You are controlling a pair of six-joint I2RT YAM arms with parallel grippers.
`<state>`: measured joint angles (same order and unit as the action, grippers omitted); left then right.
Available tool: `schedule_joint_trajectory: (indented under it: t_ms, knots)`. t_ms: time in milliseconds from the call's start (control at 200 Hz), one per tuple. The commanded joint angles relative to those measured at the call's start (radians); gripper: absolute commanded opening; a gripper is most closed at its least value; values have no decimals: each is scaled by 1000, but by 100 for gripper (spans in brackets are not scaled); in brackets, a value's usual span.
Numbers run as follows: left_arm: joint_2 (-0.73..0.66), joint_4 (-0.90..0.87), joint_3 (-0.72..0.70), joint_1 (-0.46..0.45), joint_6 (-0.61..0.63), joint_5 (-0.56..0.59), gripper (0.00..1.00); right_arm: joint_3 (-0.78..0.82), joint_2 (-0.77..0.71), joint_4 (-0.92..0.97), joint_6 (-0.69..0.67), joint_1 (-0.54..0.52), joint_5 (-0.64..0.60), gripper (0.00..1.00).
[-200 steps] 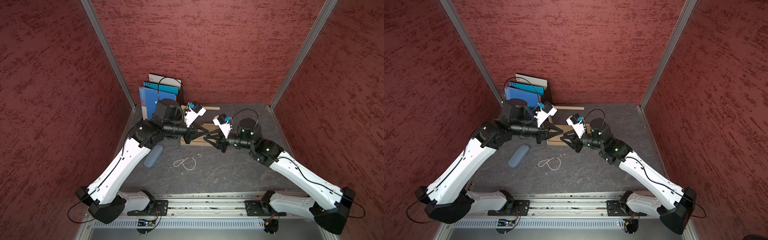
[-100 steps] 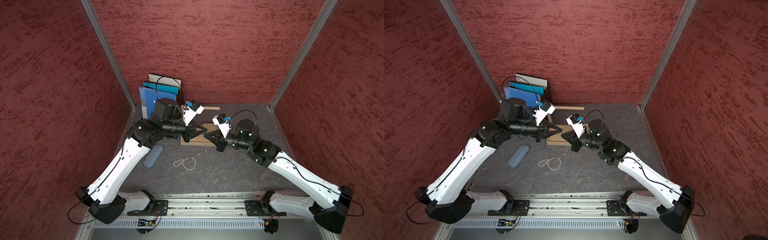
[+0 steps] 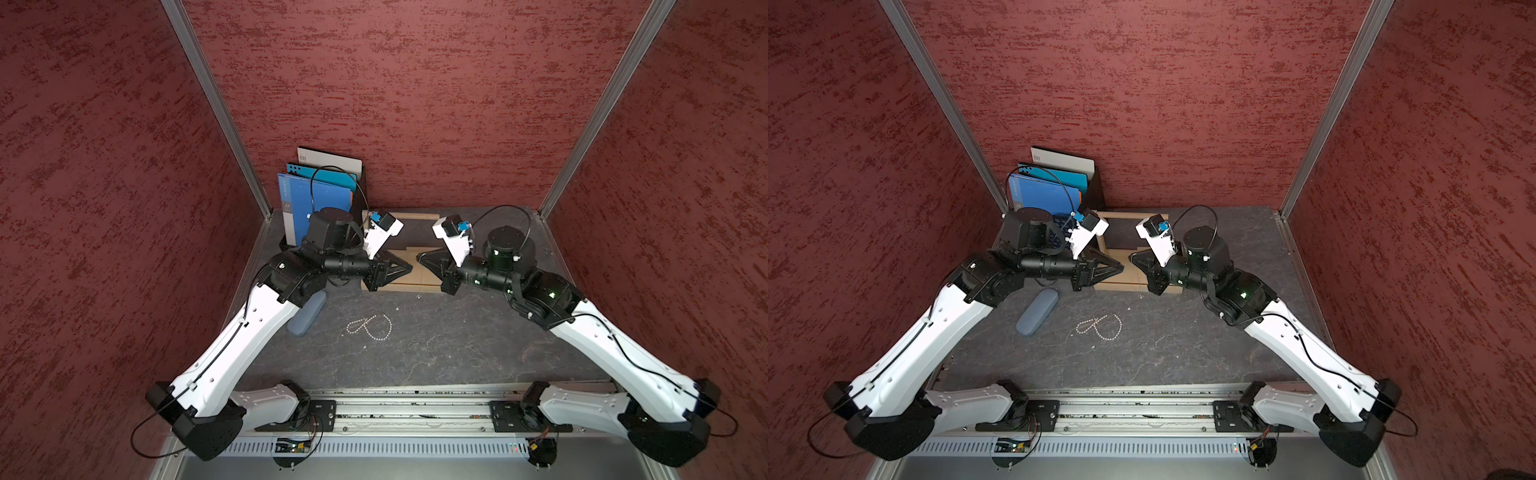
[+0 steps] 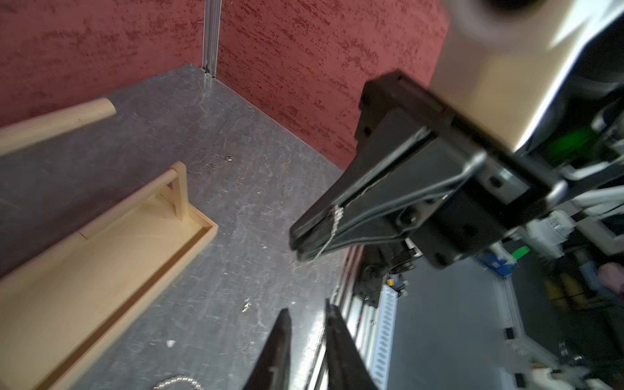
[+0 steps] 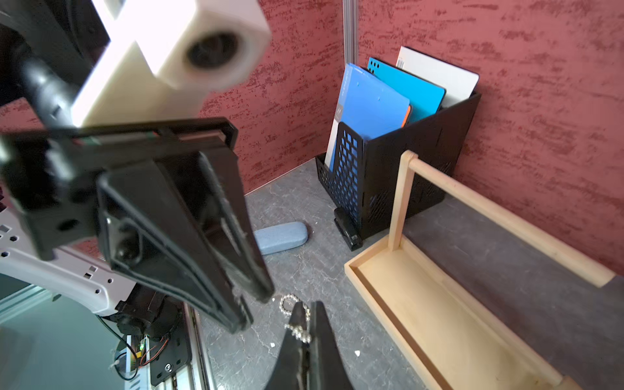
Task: Hang the necklace on the jewelry display stand
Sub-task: Adjust the necklace.
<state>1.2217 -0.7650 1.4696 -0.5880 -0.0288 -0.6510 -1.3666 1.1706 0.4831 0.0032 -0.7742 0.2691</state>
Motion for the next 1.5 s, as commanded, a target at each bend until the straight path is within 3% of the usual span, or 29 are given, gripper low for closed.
schedule_joint_trajectory:
  t_ms: [0, 95, 225, 436, 541, 681, 907, 1072, 1187, 1423, 1498]
  knots:
    - [-21, 52, -19, 5, 2, 17, 46, -79, 22, 161, -84, -10, -26, 0]
    - [-31, 69, -33, 5, 9, 32, 56, -138, 42, 238, -123, -19, -43, 0]
    - [-38, 101, -40, -1, 14, 60, 58, -193, 66, 312, -155, -28, -69, 0]
    - [-14, 145, -14, -83, 12, 126, 39, -260, 100, 377, -161, -59, -173, 0]
    - [-4, 187, -32, -143, 14, 199, 39, -297, 121, 405, -163, -89, -258, 0]
    - [10, 253, -65, -153, -16, 220, 39, -342, 151, 444, -188, -135, -337, 0]
    - [42, 274, -68, -154, -37, 219, 10, -394, 182, 506, -199, -182, -476, 0]
    - [29, 301, -100, -148, -49, 228, 18, -392, 170, 510, -193, -186, -515, 0]
    - [23, 336, -115, -139, -64, 213, 0, -391, 169, 512, -189, -191, -512, 0]
    - [26, 344, -115, -131, -74, 191, 0, -360, 158, 483, -168, -191, -506, 0]
    - [20, 331, -111, -129, -66, 196, 0, -317, 134, 436, -153, -191, -509, 5]
